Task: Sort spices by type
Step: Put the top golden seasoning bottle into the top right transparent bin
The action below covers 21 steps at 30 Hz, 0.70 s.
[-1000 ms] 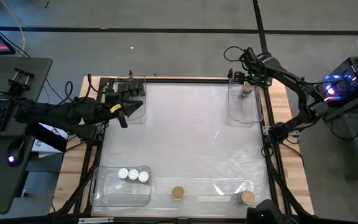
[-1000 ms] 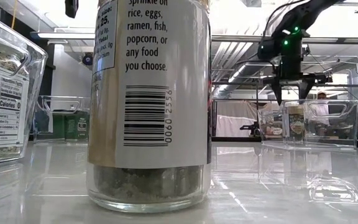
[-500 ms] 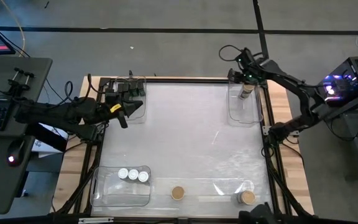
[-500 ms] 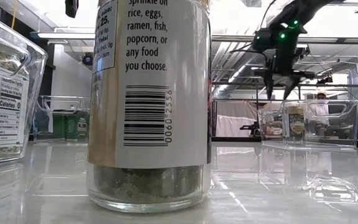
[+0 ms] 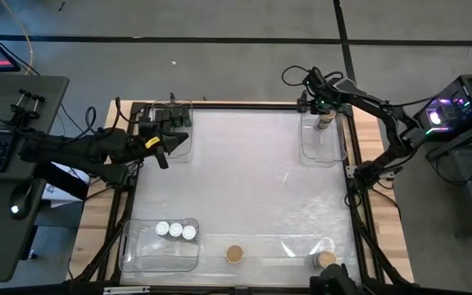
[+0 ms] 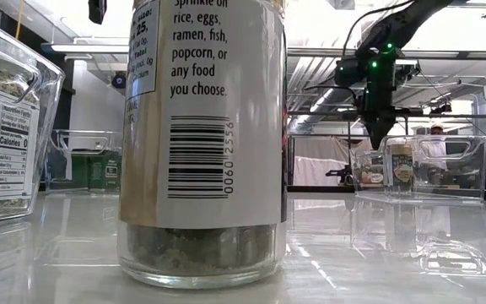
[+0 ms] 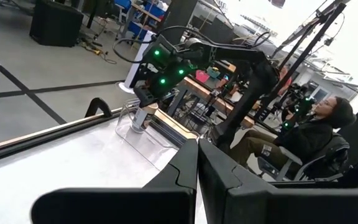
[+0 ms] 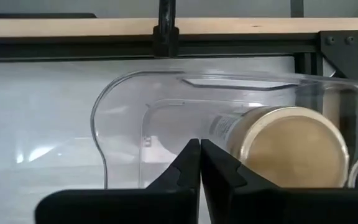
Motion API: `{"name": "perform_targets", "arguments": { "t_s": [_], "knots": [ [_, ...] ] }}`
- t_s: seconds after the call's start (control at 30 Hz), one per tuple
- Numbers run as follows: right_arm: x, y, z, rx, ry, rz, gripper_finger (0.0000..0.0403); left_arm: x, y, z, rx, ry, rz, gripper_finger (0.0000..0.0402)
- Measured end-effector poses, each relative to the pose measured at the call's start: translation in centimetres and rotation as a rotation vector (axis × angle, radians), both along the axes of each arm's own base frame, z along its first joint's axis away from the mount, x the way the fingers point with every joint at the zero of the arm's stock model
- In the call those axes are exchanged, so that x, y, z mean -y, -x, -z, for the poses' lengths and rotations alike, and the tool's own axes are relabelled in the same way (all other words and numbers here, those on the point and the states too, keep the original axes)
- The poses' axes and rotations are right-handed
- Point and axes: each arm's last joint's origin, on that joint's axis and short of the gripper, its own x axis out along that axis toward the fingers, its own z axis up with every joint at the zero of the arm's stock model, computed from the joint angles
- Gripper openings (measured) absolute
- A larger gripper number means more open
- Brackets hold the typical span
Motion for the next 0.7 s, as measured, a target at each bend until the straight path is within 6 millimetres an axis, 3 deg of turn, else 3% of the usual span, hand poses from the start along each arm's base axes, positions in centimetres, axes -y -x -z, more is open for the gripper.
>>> {"name": "perform_targets", "arguments": {
  "t_s": [0.7],
  "knots": [
    [-0.63,0.70,0.56,-0.179,-0.053,-0.035,0.0001,-0.04,0.02,0.00,0.000,-0.001,-0.013,0.0000]
  ]
}}
